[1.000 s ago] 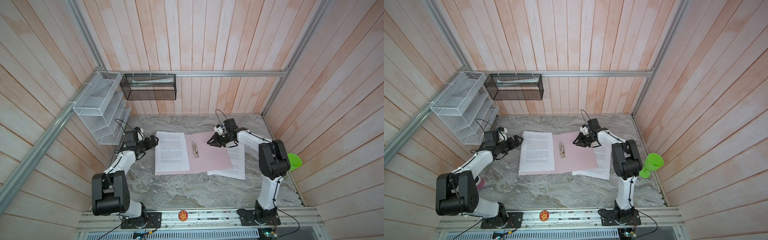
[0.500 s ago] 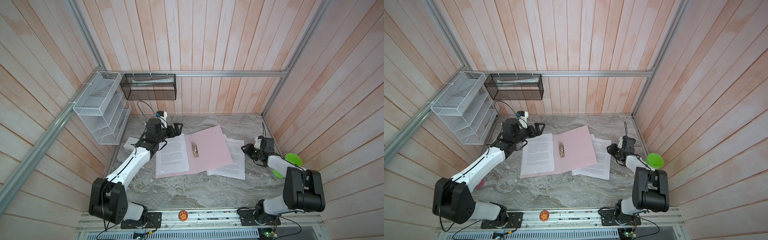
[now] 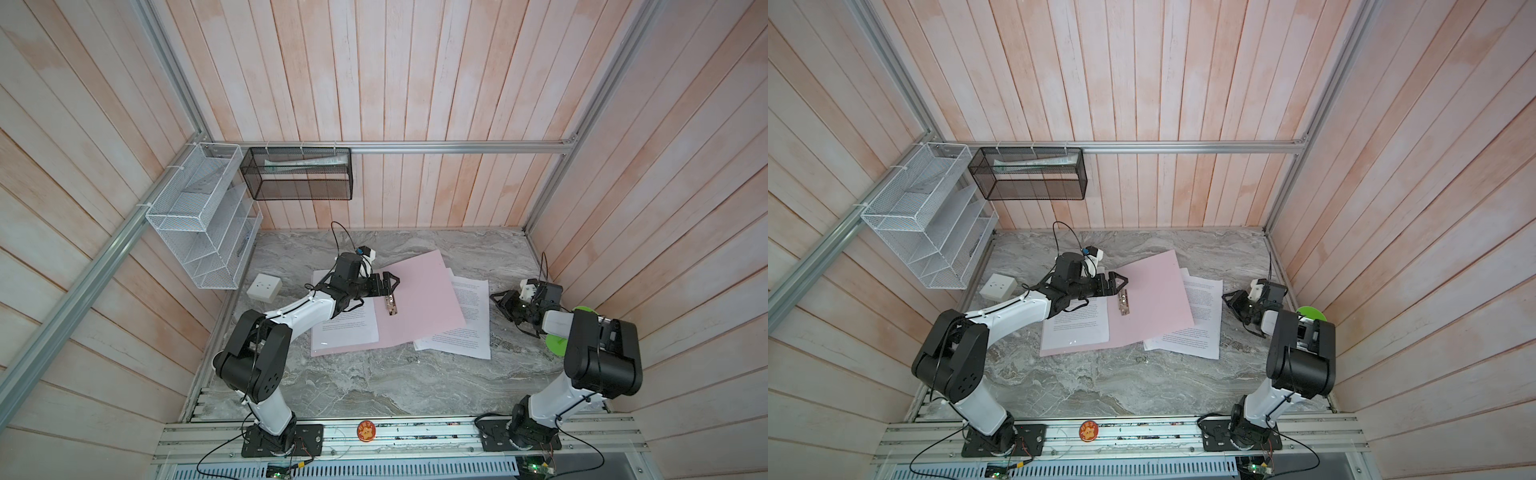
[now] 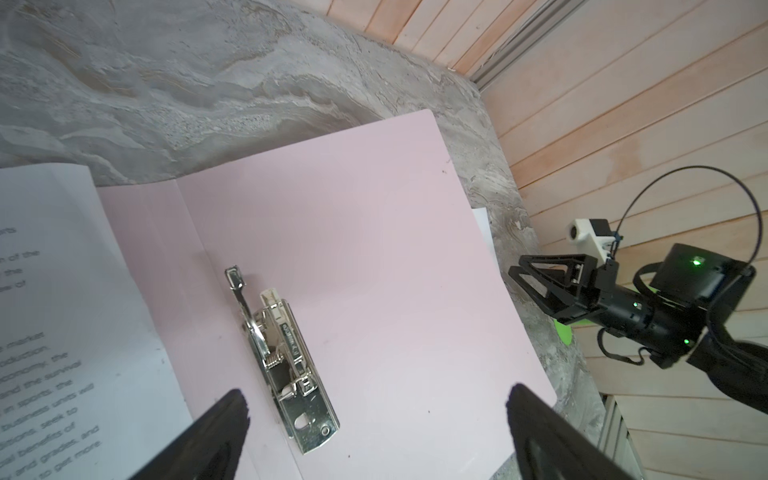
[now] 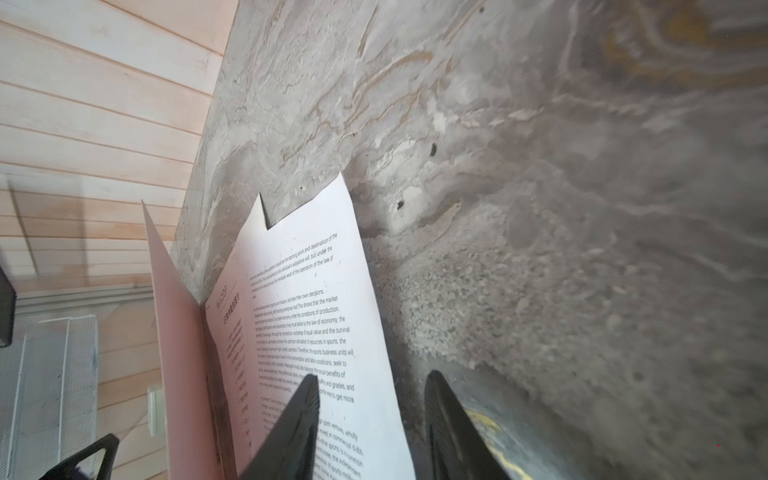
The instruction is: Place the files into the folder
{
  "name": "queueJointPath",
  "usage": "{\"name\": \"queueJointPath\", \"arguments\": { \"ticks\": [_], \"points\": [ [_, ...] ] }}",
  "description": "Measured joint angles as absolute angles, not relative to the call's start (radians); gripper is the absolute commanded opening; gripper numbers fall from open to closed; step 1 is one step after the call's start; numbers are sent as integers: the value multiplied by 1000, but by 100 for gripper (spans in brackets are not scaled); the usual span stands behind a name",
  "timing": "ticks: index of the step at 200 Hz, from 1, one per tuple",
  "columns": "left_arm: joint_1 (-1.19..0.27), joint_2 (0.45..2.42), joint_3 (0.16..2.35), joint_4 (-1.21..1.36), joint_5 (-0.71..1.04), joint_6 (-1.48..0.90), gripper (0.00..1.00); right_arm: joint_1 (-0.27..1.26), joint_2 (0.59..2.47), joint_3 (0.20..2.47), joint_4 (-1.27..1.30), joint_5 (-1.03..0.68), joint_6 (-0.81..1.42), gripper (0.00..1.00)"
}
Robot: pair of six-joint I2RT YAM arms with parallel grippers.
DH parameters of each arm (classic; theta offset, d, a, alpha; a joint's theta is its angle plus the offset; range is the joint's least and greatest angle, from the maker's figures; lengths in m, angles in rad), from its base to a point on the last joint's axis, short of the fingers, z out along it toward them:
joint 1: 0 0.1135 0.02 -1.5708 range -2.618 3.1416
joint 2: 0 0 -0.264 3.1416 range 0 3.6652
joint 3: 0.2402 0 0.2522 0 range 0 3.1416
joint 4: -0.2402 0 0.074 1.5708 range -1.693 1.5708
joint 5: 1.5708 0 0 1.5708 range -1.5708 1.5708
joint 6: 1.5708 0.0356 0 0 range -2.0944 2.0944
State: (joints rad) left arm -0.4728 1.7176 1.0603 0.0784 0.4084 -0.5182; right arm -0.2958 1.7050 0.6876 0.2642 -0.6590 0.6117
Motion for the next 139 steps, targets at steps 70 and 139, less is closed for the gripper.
{"name": "queueJointPath", "arguments": {
  "ticks": [70,139],
  "points": [
    [-501,1764,1034,143,443,-548,97,-311,1888,688,501,-884,677,36],
    [-501,1798,1033,148,457,-548,97,-311,1935,688,562,-943,725,16]
  ]
}}
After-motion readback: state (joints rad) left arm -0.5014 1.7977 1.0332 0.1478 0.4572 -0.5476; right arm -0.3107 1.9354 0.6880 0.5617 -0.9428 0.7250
